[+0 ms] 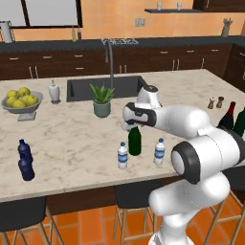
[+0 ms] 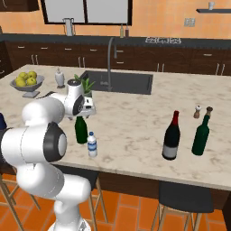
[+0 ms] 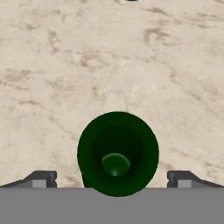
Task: Move the plastic bottles in the middle to the plastics group, and the glass bottles in the middle to the glass group.
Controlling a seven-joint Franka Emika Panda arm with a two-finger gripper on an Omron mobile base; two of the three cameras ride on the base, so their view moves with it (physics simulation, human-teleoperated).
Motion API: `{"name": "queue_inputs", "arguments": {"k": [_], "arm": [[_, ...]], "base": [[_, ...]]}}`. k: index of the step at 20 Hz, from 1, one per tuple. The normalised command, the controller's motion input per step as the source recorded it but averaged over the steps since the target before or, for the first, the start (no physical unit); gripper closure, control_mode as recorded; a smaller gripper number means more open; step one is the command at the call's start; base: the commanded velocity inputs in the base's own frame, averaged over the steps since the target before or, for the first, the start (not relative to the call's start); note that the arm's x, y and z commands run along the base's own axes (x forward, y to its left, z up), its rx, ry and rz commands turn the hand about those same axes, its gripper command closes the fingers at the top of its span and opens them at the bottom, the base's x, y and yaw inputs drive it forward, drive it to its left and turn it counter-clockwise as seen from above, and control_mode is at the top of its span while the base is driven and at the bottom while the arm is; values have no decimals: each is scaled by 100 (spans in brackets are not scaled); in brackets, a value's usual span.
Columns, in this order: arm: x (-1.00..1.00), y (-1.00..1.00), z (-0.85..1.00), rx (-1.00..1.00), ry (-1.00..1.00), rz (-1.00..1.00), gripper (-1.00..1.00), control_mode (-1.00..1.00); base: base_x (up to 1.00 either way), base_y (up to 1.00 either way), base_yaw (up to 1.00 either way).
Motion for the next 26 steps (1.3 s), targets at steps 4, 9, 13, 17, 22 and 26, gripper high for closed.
{"name": "queue_inputs", "arguments": {"k": [4,9,13,17,22,26], "arm": [[0,0,0,0,-4,-9,-100,-100],[1,0,0,2,0,-12,-100,-100],[7,0,0,1,0,-10,-100,-100],[14,0,-5,2,0,-9,-100,-100],[6,0,-4,0,0,-3,-100,-100],[0,0,0,0,0,0,100,-100]], "base": [[0,0,0],[0,0,0],[0,0,0],[0,0,0],[0,0,0],[0,0,0]]}}
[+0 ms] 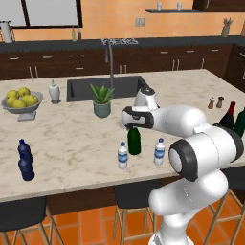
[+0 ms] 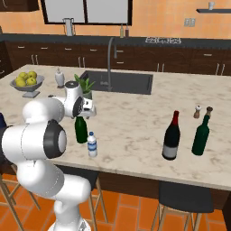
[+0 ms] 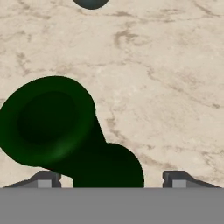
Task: Move the plastic bottles in the middle to the plastics group, and the glass bottles in the middle to the glass group.
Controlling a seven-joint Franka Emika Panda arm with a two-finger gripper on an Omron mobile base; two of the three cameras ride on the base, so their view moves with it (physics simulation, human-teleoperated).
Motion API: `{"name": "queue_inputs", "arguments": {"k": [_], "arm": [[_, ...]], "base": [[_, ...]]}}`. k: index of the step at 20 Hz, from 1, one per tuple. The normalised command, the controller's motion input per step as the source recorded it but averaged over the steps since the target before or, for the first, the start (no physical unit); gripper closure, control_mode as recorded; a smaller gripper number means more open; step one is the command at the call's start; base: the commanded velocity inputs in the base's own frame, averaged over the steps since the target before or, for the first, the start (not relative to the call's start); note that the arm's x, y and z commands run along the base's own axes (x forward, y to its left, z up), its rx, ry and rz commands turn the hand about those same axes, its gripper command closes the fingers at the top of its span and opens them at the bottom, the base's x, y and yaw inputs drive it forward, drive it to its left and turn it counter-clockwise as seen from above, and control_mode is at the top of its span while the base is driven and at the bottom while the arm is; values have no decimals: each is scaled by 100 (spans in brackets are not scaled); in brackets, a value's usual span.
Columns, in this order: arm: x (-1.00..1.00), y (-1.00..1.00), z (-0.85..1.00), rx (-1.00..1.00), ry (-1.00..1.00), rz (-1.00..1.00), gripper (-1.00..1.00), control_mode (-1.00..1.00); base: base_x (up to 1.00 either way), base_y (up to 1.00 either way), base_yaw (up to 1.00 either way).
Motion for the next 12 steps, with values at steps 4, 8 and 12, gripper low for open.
{"name": "queue_inputs", "arguments": {"k": [4,8,12], "arm": [[0,0,0,0,0,0,100,-100],[-5,0,0,0,-6,0,100,-100],[-7,-19,31,1,-15,-2,100,-100]], "base": [[0,0,0],[0,0,0],[0,0,0]]}}
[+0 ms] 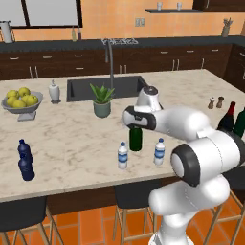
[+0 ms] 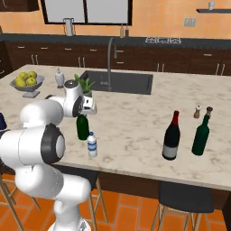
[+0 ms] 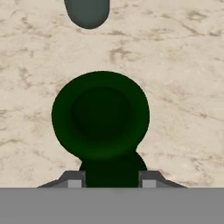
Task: Move the plastic bottles in the middle to the plastics group, and the glass bottles in the middle to the glass group.
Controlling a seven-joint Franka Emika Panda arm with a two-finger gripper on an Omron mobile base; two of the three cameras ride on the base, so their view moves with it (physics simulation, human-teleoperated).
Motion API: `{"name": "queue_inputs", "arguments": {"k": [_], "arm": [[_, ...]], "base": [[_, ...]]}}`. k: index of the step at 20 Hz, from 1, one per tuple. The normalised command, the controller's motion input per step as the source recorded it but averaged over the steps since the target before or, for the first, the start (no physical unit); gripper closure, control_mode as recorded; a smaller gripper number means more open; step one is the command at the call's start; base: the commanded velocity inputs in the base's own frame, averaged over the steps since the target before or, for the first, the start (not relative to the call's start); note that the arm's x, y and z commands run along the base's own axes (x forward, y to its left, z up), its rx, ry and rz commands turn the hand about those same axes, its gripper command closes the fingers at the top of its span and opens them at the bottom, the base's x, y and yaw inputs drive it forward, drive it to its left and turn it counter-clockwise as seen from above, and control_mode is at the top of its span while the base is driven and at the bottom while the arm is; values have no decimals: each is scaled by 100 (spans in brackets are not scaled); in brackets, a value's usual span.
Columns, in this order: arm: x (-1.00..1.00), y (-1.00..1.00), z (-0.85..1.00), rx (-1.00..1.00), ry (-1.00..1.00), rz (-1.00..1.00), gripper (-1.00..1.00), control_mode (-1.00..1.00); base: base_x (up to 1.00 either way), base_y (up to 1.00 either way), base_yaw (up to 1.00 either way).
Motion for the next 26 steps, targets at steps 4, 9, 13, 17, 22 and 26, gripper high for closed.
{"name": "queue_inputs", "arguments": {"k": [4,9,13,17,22,26], "arm": [[-1,-54,48,2,-14,-2,100,-100],[0,-76,55,3,-6,-3,100,-100],[0,-84,50,3,0,-3,100,-100],[-25,-76,22,3,0,-5,100,-100],[-37,-66,0,0,0,-8,100,-100],[-19,-62,0,0,0,-10,100,-100]], "base": [[0,0,0],[0,0,0],[0,0,0],[0,0,0],[0,0,0],[0,0,0]]}}
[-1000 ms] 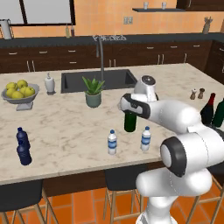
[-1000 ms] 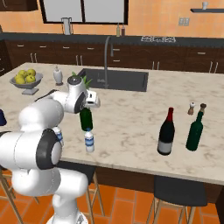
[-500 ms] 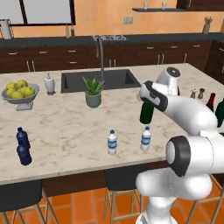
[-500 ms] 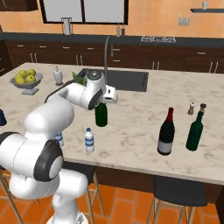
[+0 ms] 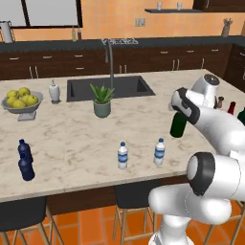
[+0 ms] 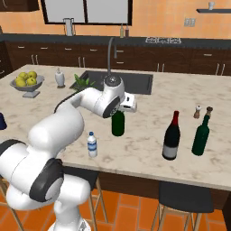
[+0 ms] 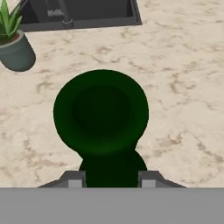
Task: Move the plastic bottles in the middle to the plastics group, and the glass bottles in the middle to the glass group.
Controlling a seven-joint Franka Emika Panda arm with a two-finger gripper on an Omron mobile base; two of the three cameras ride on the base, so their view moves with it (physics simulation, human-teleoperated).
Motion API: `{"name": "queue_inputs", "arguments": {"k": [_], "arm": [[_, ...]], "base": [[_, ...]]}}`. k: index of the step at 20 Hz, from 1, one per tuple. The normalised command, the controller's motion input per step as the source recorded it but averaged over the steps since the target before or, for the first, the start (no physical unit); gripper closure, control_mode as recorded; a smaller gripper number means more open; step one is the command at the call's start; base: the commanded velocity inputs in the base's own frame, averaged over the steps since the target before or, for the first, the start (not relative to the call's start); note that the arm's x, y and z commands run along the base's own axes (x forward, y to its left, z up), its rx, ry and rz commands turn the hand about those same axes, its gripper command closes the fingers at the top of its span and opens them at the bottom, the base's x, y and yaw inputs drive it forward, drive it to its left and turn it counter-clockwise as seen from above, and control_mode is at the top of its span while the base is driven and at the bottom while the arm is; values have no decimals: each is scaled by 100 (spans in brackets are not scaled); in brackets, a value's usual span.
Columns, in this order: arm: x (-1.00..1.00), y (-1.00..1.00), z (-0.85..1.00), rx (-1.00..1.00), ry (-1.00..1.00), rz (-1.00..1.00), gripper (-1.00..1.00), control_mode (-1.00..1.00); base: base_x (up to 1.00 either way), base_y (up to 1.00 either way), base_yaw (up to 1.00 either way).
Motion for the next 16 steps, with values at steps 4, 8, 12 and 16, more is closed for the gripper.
{"name": "queue_inputs", "arguments": {"k": [4,8,12,16], "arm": [[-8,-52,0,0,4,-12,100,-100],[-49,-38,0,0,2,-11,100,-100],[-68,-25,0,0,3,-9,100,-100],[-44,-36,-11,0,0,-11,100,-100]], "base": [[0,0,0],[0,0,0],[0,0,0],[0,0,0]]}}
